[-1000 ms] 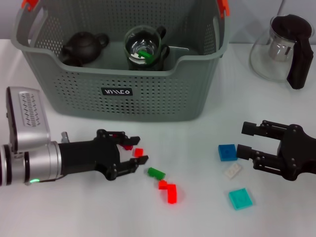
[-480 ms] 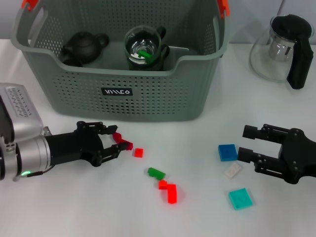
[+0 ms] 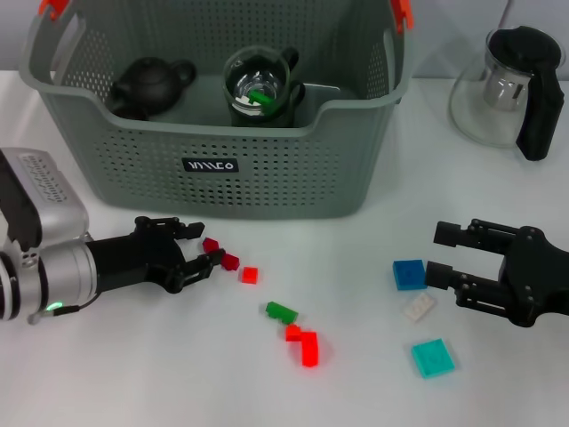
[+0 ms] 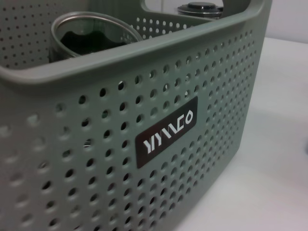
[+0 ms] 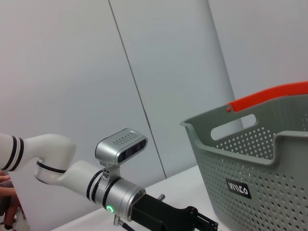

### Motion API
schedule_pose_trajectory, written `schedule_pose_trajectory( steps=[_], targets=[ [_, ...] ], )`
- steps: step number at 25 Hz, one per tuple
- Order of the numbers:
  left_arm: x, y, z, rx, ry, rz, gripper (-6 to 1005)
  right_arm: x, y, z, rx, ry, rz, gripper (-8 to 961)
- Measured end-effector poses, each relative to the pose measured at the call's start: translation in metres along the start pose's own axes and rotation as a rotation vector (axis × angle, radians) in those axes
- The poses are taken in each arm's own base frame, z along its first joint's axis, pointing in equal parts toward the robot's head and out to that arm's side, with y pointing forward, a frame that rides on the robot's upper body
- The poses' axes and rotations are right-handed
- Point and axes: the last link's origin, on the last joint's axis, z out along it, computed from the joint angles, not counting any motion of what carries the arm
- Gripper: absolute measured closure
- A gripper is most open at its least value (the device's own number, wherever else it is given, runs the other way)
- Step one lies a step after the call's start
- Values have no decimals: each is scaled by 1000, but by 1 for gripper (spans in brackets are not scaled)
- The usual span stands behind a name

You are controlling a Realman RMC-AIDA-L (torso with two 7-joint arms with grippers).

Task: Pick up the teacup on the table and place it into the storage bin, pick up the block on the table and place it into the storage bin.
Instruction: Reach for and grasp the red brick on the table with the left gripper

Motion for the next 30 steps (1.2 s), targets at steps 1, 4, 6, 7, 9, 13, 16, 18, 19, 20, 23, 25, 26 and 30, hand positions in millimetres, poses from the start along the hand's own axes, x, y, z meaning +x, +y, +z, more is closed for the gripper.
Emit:
schedule_pose_trajectory(
  steps=[1,4,6,7,9,13,16,18,19,20,23,25,26,30],
  targets=[
    [1,0,2,-3,-2,-2,501,0,0,0,0,0,0,288],
    [1,0,6,-7,-19,-13,500,0,0,0,0,0,0,288],
    [1,-1,8,-6,-40,-15,500,0,0,0,0,0,0,288],
    [1,-1,9,-6,-47,-15,500,0,0,0,0,0,0,288],
    [2,1,11,-19,-54,-9,501,0,0,0,2,1,0,288],
    [4,11,7,-90,-31,1,502,1,0,-1,6,2,2,287],
    [5,21,-3,-167,-13,17,505,1,0,-3,8,1,3,287],
    [6,25,-12,-205,-5,32,506,1,0,-3,8,1,2,287],
    [7,25,-14,-203,-1,33,507,1,0,-3,8,2,2,287],
    [7,24,-16,-196,5,34,508,1,-1,-3,9,1,2,287],
    [8,19,-16,-157,14,41,509,0,-1,-4,10,0,0,288],
    [8,16,-12,-138,4,51,509,-1,-1,-3,10,0,-2,288],
    [7,14,-9,-127,-5,58,509,-1,-2,-2,10,0,-2,288],
    [9,12,4,-116,-22,72,509,0,-2,-1,9,4,-1,288]
  ],
)
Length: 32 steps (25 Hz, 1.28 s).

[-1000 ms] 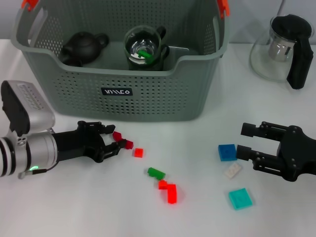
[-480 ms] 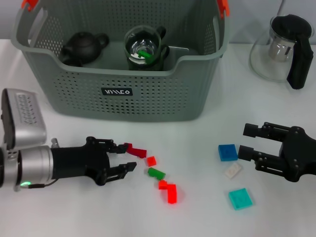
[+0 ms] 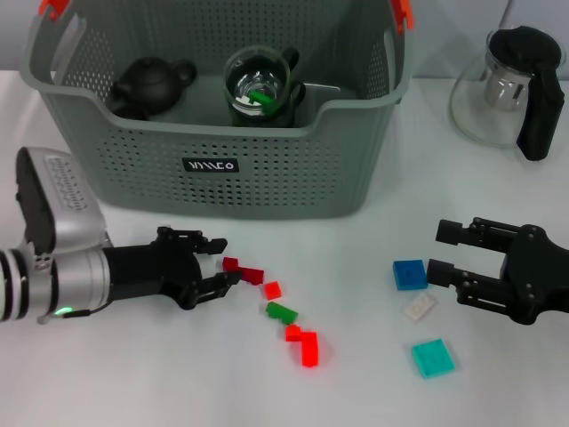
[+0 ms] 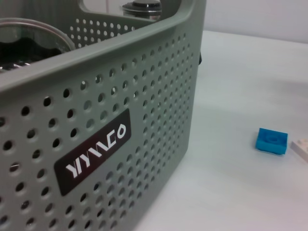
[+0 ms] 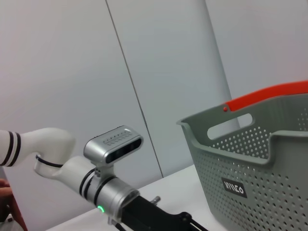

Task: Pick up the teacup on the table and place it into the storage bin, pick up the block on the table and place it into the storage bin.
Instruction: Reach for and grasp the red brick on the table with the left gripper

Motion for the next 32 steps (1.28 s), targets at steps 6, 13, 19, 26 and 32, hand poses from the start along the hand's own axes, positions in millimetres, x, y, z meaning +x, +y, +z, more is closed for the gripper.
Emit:
schedule_pose_trajectory(
  steps=[6,13,19,26,32],
  targets=[
    [5,-2,6,-9,-8,-10,509,1,1,-1,2,0,4,287],
    [0,7,2,-58,-16,-9,509,1,1,-2,6,-1,3,287],
    [0,10,-5,-74,1,-12,509,-1,0,-1,3,-3,-2,288],
    [2,-4,-1,4,-21,-9,509,0,-1,-1,5,-4,0,287],
    [3,-6,3,13,-40,-26,509,0,0,-2,11,-10,1,288]
  ],
)
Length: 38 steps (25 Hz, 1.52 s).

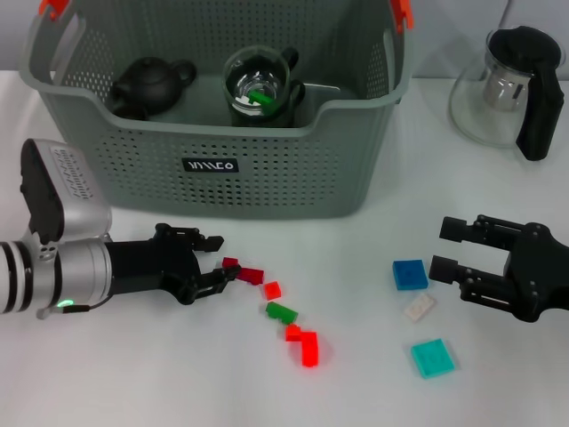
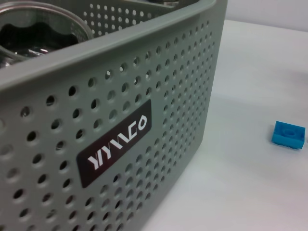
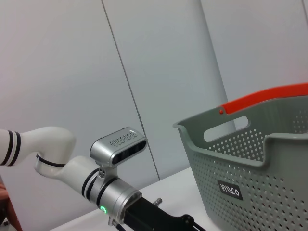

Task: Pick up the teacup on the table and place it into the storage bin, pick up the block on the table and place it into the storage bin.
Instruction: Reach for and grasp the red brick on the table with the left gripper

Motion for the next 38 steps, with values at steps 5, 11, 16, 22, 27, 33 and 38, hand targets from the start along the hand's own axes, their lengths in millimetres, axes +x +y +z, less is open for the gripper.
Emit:
schedule_pose_trajectory(
  steps=[5,11,16,22,27,33,38],
  targets=[
    [-1,2,2,-15,-11,4,509,-1,0,1,-5,-2,-3,287],
    [0,5,4,-30,-16,12,508,-1,0,2,-6,0,-2,287],
    [-1,10,4,-57,-19,19,508,1,1,-1,-3,-1,3,287],
    [-2,14,1,-81,-8,13,508,0,1,-1,-4,-2,1,288],
    [-4,10,1,-51,-19,17,508,0,1,0,-6,-3,1,288],
    [-4,7,3,-31,-23,24,508,0,1,0,-6,-4,0,288],
    [-3,7,3,-31,-24,27,508,-1,0,0,-3,-3,-1,287]
  ],
)
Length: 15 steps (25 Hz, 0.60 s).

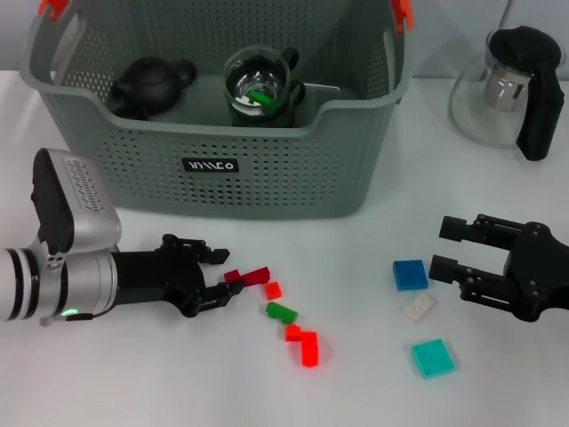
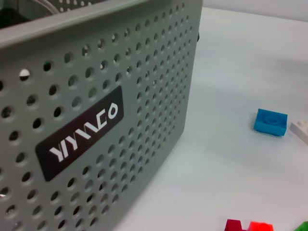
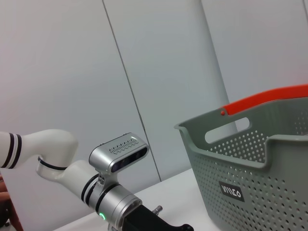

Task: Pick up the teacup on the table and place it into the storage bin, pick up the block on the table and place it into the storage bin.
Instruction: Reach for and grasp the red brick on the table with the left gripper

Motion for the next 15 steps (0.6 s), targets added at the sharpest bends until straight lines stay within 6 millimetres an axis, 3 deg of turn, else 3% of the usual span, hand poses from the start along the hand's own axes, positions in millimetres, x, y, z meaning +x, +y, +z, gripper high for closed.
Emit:
schedule_pose_trajectory(
  steps=[15],
  targets=[
    [4,3,5,-25,-13,13,508,1,-1,-1,3,3,3,287]
  ],
)
